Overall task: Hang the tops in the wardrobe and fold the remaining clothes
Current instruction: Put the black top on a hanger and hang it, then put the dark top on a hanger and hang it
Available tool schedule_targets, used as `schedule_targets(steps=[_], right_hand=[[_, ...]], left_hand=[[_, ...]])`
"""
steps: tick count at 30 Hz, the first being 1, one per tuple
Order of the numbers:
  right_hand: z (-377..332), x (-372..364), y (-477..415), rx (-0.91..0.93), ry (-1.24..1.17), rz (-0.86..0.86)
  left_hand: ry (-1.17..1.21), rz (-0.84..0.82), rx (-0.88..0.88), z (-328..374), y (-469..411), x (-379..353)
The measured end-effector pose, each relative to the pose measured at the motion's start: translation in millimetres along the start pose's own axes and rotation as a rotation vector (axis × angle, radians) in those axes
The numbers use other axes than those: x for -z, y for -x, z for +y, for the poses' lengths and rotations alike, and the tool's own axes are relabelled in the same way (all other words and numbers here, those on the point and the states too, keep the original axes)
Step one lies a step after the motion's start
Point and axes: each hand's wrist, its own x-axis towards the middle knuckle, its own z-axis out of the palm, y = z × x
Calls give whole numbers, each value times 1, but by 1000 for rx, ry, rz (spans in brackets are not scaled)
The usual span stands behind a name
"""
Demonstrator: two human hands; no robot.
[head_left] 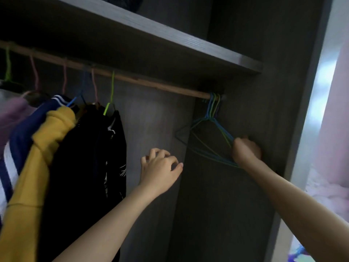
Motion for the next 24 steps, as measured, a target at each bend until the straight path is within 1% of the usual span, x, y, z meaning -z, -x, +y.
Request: schedule_targets(steps=[3,6,11,13,17,19,21,24], right_hand=[[-8,-1,4,47,64,105],[-16,1,4,64,28,207],[-23,2,9,173,69,250],[-22,1,17,212,40,265],[-13,-2,35,287,-24,351],[-10,0,42,307,-42,330],[-8,0,49,340,-49,267],[-9,-3,63,425,25,214]], left_hand=[[-4,7,29,-13,8,0],[-10,9,65,-25,12,5],[-26,28,94,-41,13,19],[-25,34,89,-47,13,21],[30,-26,106,-49,19,13],[69,-58,109,-45,29,5],[55,-56,96,-45,43,-3],[18,-33,104,-52,57,-6]])
